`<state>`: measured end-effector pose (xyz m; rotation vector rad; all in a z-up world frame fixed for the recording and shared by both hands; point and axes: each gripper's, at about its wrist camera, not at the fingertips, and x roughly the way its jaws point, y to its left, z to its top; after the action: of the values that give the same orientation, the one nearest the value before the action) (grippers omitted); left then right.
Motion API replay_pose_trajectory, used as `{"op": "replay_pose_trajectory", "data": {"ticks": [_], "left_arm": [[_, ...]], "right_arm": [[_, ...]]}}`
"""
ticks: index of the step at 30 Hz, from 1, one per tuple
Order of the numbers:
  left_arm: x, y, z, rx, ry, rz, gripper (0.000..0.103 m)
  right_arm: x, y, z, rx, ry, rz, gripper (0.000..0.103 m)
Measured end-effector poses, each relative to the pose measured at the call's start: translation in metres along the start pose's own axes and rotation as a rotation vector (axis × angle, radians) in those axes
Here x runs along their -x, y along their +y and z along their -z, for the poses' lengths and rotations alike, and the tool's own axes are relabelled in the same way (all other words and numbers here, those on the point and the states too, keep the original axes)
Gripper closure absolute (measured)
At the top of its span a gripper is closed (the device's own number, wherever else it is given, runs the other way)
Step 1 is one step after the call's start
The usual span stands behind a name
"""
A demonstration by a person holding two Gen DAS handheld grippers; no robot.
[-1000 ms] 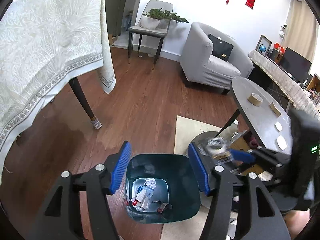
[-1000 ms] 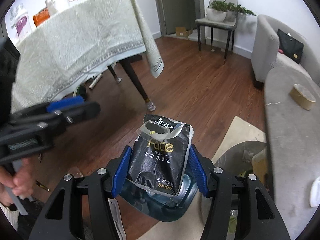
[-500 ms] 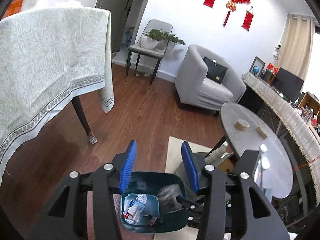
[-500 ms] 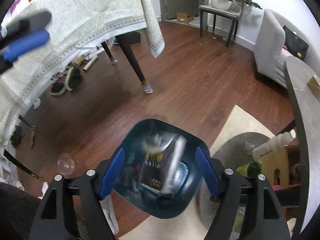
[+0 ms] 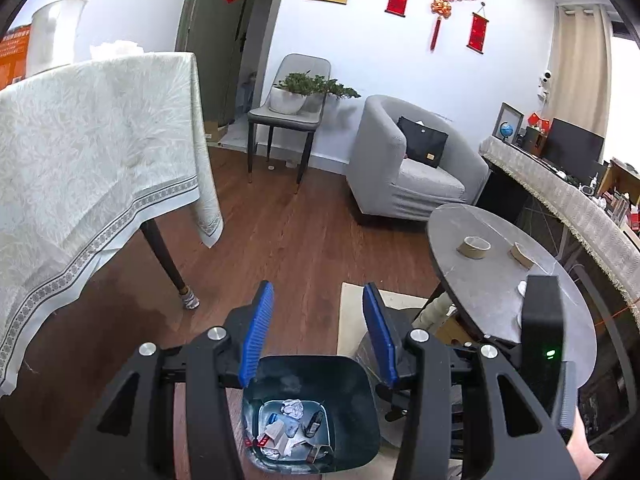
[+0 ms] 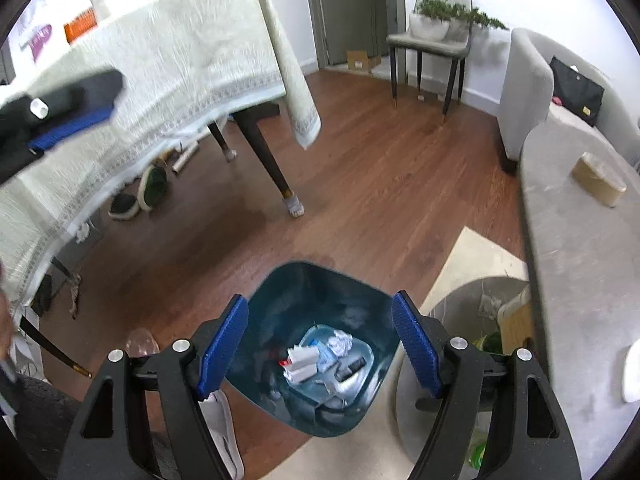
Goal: Collect trash
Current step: 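Move both grippers back from the bin to the table, then grasp the clear plastic lid with the left gripper while the right gripper grasps the white cap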
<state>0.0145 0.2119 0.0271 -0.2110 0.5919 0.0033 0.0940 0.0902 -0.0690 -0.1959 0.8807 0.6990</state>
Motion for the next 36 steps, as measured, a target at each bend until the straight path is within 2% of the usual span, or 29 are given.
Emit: {"op": "replay_pose_trajectory", "data": {"ticks": [5, 11, 19, 26, 36], "left_arm": [[-0.002, -0.02, -0.002, -0.019, -0.024, 0.017, 0.054], [-0.019, -0.049, -0.002, -0.035, -0.009, 0.043, 0.053], [-0.049, -0.091, 0.0, -0.1, 0.02, 0.075, 0.045], [-0.079, -0.111, -0.003, -0.117, 0.057, 0.129, 0.039], [-0.104, -0.143, 0.015, -0.222, 0.114, 0.233, 0.035]], "right_arm": [[0.023, -0.013, -0.001, -0.005, -0.058, 0.015, 0.028], [0.046, -0.04, 0.003, -0.029, -0.095, 0.05, 0.028], [0.088, -0.092, 0.006, -0.06, -0.201, 0.145, 0.025], [0.103, -0.138, 0.006, -0.123, -0.192, 0.211, 0.025], [0.112, -0.191, 0.009, -0.198, -0.172, 0.264, 0.024]]}}
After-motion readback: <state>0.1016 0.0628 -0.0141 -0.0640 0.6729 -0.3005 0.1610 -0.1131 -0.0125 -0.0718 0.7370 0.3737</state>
